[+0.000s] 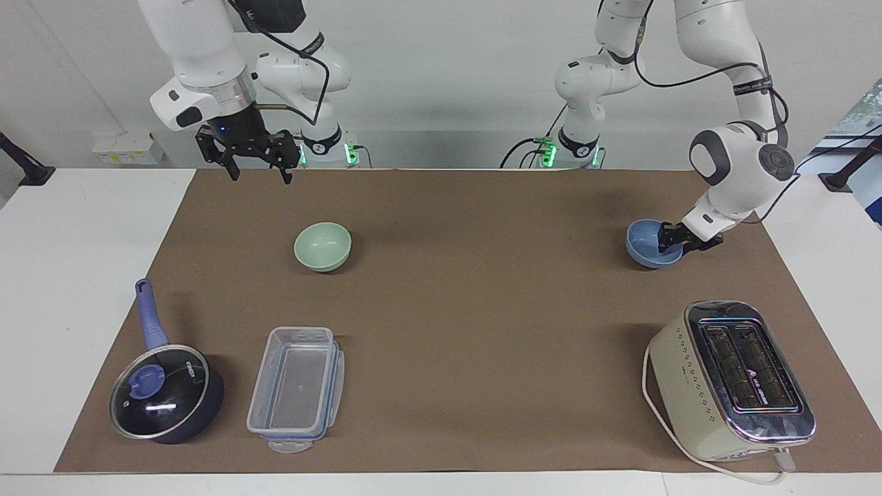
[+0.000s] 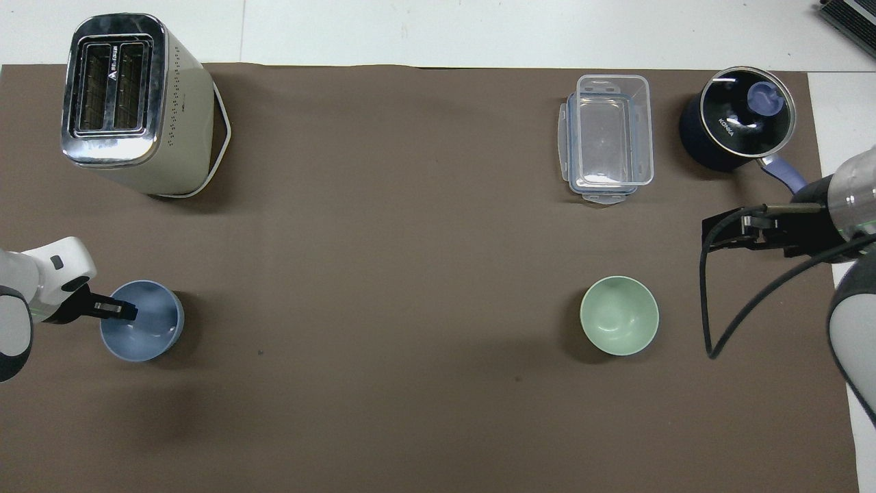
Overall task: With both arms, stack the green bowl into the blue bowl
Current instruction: 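Grasp the rim of the light blue bowl with the left gripper, then drag the blue bowl toward the table center with the left gripper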
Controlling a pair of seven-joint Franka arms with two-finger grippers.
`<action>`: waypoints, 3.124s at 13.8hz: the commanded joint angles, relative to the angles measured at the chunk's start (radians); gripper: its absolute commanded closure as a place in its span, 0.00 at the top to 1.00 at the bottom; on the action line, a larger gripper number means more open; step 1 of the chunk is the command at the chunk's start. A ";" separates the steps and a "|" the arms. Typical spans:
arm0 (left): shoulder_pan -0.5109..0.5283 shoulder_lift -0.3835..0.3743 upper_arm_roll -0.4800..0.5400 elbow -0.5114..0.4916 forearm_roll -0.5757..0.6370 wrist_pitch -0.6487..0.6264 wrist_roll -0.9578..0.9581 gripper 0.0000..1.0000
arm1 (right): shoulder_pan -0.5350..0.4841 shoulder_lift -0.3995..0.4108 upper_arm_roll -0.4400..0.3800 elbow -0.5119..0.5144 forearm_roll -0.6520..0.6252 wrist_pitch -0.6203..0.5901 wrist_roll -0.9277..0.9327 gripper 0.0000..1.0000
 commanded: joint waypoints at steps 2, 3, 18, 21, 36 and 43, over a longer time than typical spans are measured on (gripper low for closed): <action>0.023 -0.003 -0.010 0.025 -0.039 -0.023 0.032 0.00 | -0.024 -0.020 -0.001 -0.027 0.023 0.021 -0.030 1.00; 0.025 0.015 -0.008 0.071 -0.057 -0.077 0.035 0.00 | -0.024 -0.020 -0.001 -0.027 0.023 0.019 -0.030 1.00; -0.041 -0.017 -0.048 0.384 -0.086 -0.510 -0.068 0.00 | -0.027 -0.022 -0.003 -0.028 0.021 0.021 -0.033 1.00; -0.119 -0.018 -0.048 0.376 -0.088 -0.502 -0.150 0.00 | -0.027 -0.022 -0.004 -0.028 0.021 0.021 -0.035 1.00; -0.644 -0.083 -0.050 0.070 -0.189 -0.135 -0.576 0.00 | -0.049 -0.025 -0.006 -0.036 0.021 0.021 -0.061 1.00; -0.765 -0.052 -0.050 -0.078 -0.264 0.094 -0.664 0.00 | -0.050 -0.028 -0.006 -0.041 0.021 0.021 -0.063 1.00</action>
